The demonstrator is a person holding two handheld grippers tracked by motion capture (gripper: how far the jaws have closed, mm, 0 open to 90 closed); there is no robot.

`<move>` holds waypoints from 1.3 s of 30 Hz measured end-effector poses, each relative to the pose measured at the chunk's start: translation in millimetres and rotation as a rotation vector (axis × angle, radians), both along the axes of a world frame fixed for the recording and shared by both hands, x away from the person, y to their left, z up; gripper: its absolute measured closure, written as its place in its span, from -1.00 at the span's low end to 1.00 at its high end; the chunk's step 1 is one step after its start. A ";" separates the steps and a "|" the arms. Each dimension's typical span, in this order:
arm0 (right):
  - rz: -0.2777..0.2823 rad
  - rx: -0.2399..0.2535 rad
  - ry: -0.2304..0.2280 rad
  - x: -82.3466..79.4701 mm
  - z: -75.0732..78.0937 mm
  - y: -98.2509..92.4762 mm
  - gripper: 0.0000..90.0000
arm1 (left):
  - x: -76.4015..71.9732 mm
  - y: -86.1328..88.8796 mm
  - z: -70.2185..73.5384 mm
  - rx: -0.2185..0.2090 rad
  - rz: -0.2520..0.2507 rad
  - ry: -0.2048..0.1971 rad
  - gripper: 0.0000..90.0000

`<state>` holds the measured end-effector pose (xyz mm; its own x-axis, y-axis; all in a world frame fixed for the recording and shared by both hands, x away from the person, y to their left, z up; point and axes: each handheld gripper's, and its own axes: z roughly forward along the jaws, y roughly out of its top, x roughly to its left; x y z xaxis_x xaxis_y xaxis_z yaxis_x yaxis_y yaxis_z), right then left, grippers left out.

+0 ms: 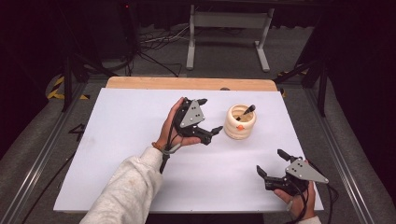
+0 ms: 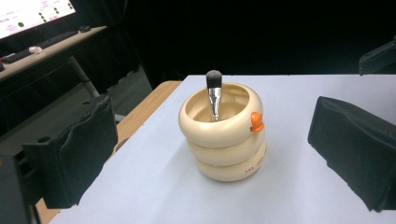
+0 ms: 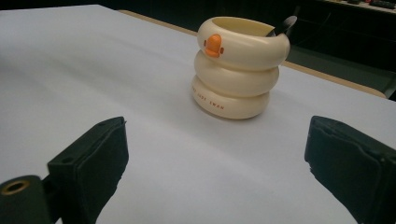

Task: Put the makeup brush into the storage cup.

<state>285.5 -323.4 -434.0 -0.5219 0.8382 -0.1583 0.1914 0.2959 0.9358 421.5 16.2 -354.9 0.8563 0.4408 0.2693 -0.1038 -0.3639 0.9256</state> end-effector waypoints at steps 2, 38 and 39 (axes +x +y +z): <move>0.000 0.000 0.000 0.0 0.0 0.0 -0.85 | -1.2 4.0 0.5 0.004 0.003 -0.008 -0.94; 0.003 -0.024 -0.013 -1.8 0.5 4.8 -0.85 | -32.2 67.7 -0.4 0.019 0.060 -0.046 -0.94; 0.003 -0.024 -0.012 -1.7 0.5 4.9 -0.85 | -33.5 69.8 -0.8 0.022 0.063 -0.050 -0.94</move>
